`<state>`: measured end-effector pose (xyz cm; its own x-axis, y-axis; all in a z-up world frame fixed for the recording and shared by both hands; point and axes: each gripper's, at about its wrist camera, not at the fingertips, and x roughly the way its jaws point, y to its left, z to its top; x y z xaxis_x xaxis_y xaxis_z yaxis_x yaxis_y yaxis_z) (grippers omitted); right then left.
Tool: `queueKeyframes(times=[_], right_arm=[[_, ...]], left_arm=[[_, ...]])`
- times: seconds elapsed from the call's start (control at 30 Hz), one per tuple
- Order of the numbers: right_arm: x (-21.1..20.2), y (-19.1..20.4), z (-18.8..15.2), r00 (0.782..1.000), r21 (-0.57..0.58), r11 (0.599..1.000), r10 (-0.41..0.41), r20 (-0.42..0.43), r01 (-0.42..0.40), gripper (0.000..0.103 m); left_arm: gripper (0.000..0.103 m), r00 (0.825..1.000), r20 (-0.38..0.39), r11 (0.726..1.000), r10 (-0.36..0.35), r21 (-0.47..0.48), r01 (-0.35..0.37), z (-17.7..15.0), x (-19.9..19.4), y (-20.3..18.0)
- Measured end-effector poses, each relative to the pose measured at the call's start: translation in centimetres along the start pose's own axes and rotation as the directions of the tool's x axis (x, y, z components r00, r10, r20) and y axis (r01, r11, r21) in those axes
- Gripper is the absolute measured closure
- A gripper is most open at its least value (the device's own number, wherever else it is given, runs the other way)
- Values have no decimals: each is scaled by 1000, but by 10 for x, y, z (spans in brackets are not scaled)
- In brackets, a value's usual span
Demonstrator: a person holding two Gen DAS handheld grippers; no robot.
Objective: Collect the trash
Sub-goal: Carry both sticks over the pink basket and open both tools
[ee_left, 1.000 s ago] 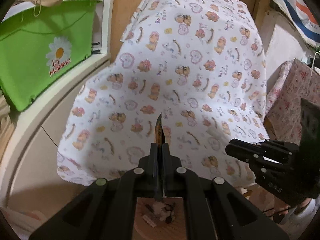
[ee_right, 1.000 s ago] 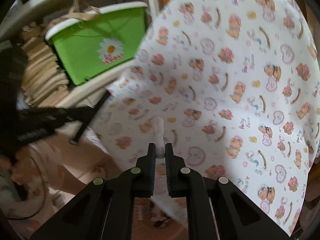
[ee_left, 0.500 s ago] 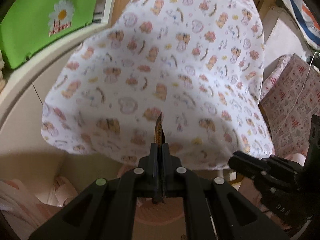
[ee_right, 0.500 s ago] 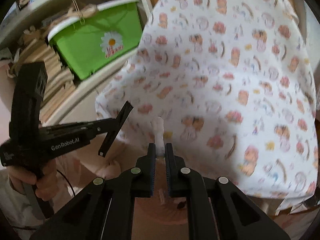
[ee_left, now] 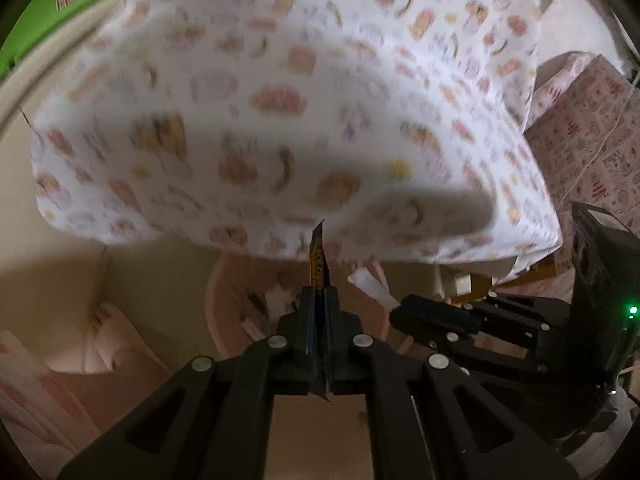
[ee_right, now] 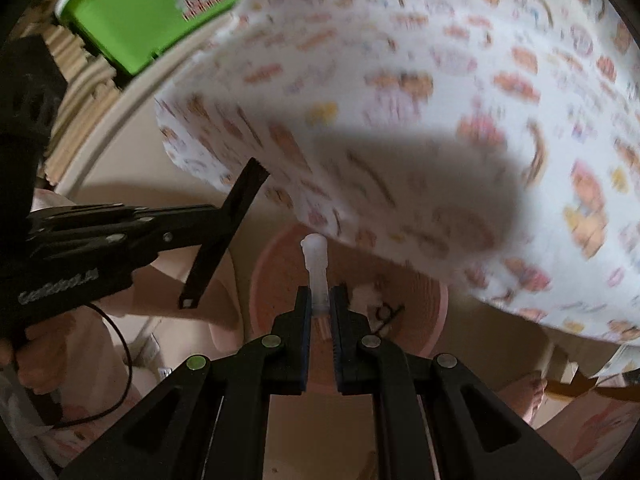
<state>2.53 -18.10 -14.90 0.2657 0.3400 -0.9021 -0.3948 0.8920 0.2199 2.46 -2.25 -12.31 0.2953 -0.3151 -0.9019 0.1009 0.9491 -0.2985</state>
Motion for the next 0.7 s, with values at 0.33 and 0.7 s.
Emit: queueKeyframes(times=[0.33, 0.7], right_arm=[[76, -27, -17, 975, 143, 989, -9, -221, 42, 93], [103, -38, -32, 951, 161, 981, -58, -303, 111, 93]], left_arm=[[100, 968, -197, 985, 153, -54, -167, -15, 84, 25], [99, 947, -292, 980, 137, -97, -171, -22, 106, 34]])
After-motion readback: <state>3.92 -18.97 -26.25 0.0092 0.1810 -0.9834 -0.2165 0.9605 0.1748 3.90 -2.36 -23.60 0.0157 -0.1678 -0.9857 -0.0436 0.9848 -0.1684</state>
